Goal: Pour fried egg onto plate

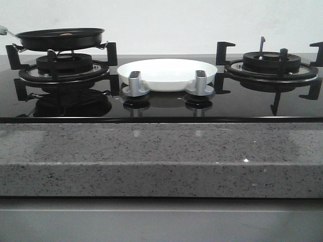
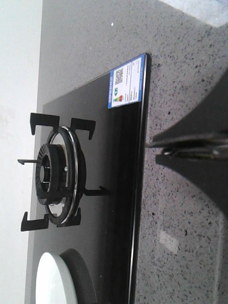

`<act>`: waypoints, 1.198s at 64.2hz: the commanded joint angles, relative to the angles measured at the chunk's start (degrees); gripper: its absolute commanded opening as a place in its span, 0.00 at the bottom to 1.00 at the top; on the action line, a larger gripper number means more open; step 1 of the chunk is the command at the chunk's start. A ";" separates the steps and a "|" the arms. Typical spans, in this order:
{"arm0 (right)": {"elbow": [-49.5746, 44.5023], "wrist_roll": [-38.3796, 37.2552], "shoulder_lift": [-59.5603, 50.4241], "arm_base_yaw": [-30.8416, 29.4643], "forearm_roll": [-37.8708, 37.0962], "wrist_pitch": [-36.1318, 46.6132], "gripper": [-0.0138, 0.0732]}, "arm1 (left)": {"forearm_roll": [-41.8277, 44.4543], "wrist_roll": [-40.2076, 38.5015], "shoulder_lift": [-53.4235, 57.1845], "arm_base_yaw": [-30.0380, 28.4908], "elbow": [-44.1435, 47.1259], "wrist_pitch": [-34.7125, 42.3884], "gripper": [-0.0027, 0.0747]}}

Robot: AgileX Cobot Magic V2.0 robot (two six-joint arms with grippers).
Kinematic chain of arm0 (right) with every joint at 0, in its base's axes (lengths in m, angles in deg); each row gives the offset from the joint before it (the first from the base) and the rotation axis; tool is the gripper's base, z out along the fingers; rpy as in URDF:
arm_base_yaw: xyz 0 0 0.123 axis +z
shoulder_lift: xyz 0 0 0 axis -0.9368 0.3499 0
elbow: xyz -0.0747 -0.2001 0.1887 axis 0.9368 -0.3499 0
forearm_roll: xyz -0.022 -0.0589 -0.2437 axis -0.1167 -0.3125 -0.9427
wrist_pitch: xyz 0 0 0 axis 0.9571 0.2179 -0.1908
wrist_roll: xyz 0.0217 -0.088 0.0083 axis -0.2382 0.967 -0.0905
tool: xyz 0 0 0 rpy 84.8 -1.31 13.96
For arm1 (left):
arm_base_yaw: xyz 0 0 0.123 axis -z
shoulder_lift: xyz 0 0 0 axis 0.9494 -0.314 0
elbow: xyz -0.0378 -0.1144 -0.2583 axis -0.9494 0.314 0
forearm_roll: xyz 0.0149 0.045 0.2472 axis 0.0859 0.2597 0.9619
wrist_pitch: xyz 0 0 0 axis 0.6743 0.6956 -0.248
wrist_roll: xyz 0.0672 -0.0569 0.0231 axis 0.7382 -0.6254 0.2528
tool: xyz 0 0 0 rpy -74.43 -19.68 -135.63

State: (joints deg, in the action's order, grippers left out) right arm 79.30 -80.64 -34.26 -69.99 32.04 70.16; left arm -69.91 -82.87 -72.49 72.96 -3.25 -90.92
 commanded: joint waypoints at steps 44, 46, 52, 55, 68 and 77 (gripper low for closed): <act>0.23 0.17 -1.11 -0.30 -0.09 4.58 0.09 | -0.55 -0.47 1.03 -0.02 0.28 4.63 0.01; 0.23 0.17 -1.11 -0.30 -0.09 4.58 0.09 | -0.55 -0.47 1.03 -0.02 0.28 4.63 0.01; 0.23 0.17 -1.11 -0.30 -0.09 4.58 0.09 | -0.55 -0.47 1.03 -0.02 0.28 4.84 0.01; 0.23 0.17 -1.11 -0.30 -0.09 4.58 0.09 | -0.55 -0.47 1.03 -0.02 0.28 4.84 0.01; 1.03 0.17 -1.11 -0.30 -0.09 4.97 0.09 | -0.55 -0.47 1.03 -0.02 0.17 6.80 0.01; 5.57 0.17 -0.66 -0.30 -0.20 2.41 0.09 | -0.55 -0.47 0.13 -0.39 -3.08 7.24 0.01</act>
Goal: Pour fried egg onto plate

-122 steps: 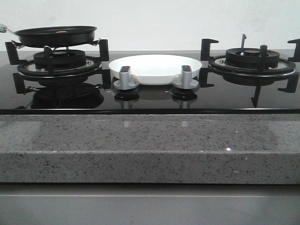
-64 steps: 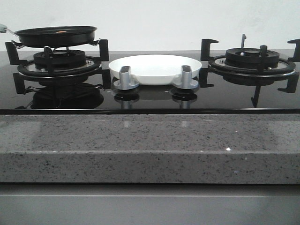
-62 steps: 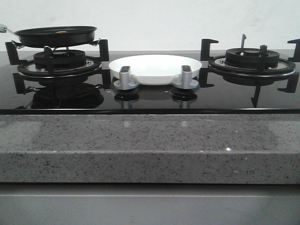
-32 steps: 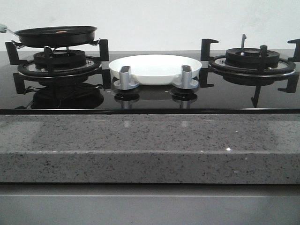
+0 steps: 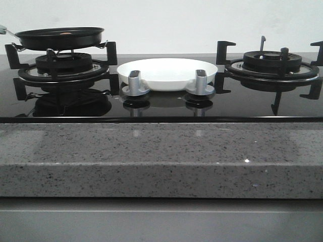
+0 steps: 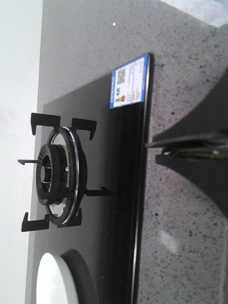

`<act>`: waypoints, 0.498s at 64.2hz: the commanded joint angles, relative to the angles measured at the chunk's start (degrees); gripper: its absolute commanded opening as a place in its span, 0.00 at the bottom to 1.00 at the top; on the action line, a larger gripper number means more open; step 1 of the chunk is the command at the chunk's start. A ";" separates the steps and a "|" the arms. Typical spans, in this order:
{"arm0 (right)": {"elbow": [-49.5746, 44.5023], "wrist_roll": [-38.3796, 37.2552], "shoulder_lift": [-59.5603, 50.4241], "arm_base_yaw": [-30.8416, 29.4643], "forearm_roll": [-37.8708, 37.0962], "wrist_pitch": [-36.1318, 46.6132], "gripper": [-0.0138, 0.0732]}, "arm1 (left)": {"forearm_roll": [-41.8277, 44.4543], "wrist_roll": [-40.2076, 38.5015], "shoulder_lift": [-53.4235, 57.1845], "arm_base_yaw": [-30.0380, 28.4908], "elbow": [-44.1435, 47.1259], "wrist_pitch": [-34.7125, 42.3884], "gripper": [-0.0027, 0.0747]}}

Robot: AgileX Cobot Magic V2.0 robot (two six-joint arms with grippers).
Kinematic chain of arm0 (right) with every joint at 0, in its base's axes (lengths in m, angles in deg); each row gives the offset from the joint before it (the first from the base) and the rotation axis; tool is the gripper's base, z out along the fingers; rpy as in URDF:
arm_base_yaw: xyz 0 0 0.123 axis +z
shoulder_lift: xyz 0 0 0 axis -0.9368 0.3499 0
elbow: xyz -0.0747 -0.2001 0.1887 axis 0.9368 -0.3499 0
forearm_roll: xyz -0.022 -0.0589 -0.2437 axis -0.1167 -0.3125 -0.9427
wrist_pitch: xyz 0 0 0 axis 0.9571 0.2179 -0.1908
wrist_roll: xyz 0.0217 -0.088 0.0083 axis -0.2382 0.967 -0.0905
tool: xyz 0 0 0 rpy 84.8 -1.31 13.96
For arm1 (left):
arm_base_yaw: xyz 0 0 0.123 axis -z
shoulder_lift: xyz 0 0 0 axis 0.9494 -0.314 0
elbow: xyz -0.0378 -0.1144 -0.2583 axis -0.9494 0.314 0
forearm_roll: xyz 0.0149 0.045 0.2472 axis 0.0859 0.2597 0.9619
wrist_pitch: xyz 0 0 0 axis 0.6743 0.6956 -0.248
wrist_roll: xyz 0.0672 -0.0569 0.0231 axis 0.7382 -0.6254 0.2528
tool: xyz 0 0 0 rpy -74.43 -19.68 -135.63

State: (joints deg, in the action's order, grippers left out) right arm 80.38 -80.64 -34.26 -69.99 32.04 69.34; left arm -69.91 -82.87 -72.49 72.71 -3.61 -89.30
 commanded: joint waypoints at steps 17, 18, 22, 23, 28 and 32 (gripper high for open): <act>21.98 0.17 13.23 -0.30 -6.90 -0.69 0.09 | -0.55 -0.47 -16.32 -0.14 -18.56 2.42 0.01; 22.91 0.17 14.23 -0.30 -7.24 -0.69 0.09 | -0.55 -0.47 -18.14 -0.14 -19.48 2.42 0.01; 26.99 0.17 18.72 -0.30 -7.90 -0.85 0.09 | -0.55 -0.47 -23.50 -0.14 -23.96 2.42 0.01; 27.80 0.17 19.70 -0.30 -7.90 -0.85 0.09 | -0.55 -0.47 -24.63 -0.14 -24.80 2.42 0.01; 32.09 0.17 25.31 -0.30 -7.84 -1.46 0.09 | -0.55 -0.47 -30.04 -0.14 -28.99 2.53 0.01; 34.36 0.17 28.89 -0.30 -7.72 -1.89 0.09 | -0.55 -0.47 -33.82 -0.14 -31.66 2.64 0.01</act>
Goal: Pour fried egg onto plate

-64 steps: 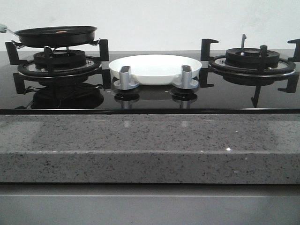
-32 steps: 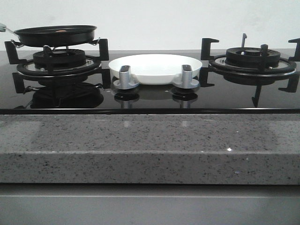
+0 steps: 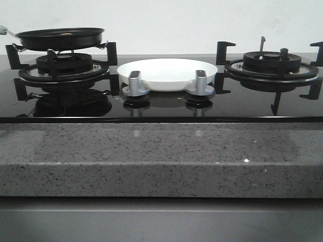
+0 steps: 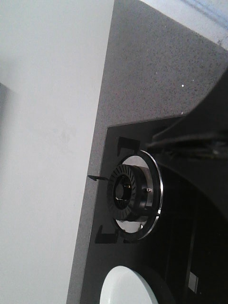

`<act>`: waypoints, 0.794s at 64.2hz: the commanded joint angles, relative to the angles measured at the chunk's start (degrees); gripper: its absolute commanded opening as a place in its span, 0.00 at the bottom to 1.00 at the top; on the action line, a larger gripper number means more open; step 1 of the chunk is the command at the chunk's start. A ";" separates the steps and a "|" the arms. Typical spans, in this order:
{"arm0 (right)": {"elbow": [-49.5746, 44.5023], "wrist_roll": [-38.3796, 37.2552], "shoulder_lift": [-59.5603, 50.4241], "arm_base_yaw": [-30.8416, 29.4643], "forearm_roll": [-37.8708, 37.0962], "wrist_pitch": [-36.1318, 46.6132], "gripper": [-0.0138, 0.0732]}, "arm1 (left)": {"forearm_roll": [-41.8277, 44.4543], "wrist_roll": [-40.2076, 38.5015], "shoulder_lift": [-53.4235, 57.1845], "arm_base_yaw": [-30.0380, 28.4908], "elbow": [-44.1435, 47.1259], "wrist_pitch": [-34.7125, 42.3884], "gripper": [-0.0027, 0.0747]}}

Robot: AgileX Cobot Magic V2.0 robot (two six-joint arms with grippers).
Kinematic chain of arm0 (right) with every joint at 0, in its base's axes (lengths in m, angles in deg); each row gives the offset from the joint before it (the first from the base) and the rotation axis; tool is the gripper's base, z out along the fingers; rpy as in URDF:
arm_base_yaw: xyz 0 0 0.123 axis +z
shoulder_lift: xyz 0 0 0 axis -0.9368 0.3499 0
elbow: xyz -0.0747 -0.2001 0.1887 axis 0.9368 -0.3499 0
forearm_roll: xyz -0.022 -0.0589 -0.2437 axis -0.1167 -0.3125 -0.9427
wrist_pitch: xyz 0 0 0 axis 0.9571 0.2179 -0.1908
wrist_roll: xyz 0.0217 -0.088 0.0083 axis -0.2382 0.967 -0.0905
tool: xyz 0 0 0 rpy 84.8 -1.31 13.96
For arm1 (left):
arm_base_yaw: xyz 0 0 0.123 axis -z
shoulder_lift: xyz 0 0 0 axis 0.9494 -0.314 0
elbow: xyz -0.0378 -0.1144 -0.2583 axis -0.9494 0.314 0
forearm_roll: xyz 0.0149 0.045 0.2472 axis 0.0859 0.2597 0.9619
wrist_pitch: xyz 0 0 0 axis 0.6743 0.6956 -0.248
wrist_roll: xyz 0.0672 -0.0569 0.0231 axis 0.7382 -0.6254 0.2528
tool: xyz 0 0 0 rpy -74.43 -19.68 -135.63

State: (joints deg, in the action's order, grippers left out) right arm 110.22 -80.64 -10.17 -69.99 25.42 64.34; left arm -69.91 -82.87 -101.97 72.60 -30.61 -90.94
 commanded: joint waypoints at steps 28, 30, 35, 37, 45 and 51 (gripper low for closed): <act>6.93 0.17 10.51 -0.30 3.87 3.06 0.34 | -0.55 -0.47 -10.31 -0.02 -7.97 5.32 0.03; 6.93 0.17 10.51 -0.30 3.92 3.06 0.41 | -0.55 -0.47 -10.31 -0.02 -7.97 5.32 0.05; 6.93 0.17 10.51 -0.30 4.27 3.19 0.57 | -0.55 -0.47 -10.31 -0.02 -7.97 5.32 0.16; 6.93 0.17 10.51 -0.30 5.02 3.34 0.62 | -0.55 -0.47 -10.31 -0.02 -7.97 5.43 0.23; 6.88 0.17 10.51 -0.30 9.00 3.92 0.78 | -0.55 -0.47 -10.31 -0.02 -7.97 6.30 0.60; 6.88 0.17 10.51 -0.30 9.81 3.92 0.82 | -0.55 -0.47 -10.31 -0.02 -7.97 6.58 0.84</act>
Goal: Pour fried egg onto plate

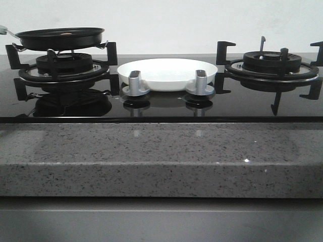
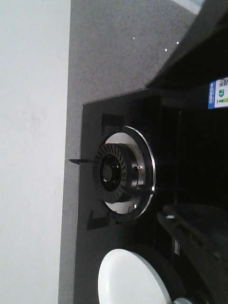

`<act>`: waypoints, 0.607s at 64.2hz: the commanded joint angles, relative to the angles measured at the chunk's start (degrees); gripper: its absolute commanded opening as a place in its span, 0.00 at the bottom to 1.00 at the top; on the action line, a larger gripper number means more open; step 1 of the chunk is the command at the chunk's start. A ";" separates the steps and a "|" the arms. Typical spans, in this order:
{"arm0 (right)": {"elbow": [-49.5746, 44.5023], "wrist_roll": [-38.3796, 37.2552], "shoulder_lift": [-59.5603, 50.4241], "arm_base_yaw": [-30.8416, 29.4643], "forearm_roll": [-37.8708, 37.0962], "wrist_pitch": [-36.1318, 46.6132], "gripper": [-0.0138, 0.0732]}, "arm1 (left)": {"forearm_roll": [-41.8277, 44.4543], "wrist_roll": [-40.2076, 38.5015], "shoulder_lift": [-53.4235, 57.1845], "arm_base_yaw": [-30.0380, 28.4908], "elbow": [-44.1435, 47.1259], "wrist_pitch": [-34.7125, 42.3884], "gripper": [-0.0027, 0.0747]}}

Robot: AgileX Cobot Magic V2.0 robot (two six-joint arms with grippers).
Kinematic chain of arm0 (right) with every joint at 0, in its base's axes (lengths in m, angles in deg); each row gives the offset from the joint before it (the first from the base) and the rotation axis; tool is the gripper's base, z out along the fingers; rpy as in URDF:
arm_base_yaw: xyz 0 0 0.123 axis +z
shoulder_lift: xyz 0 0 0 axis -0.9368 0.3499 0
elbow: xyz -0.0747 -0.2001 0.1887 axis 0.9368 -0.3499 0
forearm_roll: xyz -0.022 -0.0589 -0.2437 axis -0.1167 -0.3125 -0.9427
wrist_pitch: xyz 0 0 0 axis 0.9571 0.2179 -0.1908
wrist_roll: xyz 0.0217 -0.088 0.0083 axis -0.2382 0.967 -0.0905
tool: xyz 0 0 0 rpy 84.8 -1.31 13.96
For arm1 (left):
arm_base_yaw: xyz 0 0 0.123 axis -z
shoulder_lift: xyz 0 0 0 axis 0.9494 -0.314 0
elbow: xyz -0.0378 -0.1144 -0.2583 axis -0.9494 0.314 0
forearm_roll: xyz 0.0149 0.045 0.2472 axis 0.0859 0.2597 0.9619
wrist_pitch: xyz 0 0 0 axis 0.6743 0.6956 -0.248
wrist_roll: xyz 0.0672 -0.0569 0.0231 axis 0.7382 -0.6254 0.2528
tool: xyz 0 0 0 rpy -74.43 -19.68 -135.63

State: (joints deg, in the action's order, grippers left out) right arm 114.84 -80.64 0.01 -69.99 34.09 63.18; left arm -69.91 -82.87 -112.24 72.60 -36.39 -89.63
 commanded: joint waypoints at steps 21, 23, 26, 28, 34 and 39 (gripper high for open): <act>2.40 0.17 1.62 -0.30 1.19 3.15 0.80 | -0.55 -0.47 -0.04 -0.02 -2.19 5.26 0.85; 2.66 0.17 2.53 -0.30 1.27 3.06 0.79 | -0.55 -0.47 -0.04 -0.02 -2.19 5.26 0.84; 3.77 0.17 4.31 -0.30 1.44 2.42 0.77 | -0.55 -0.47 -0.04 -0.02 -2.19 5.26 0.83; 4.59 0.17 5.54 -0.30 1.58 1.69 0.76 | -0.55 -0.47 -0.04 -0.02 -2.19 5.26 0.82; 8.37 0.17 10.53 0.38 2.01 -1.44 0.72 | -0.55 -0.47 -0.04 -0.02 -2.19 5.26 0.82; 12.16 0.17 15.57 1.89 2.16 -3.82 0.71 | -0.55 -0.47 -0.04 -0.02 -2.19 5.26 0.82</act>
State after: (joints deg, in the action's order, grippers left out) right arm 122.00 -80.64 11.49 -69.14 35.83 57.61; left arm -69.91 -82.87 -112.24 72.60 -36.39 -89.49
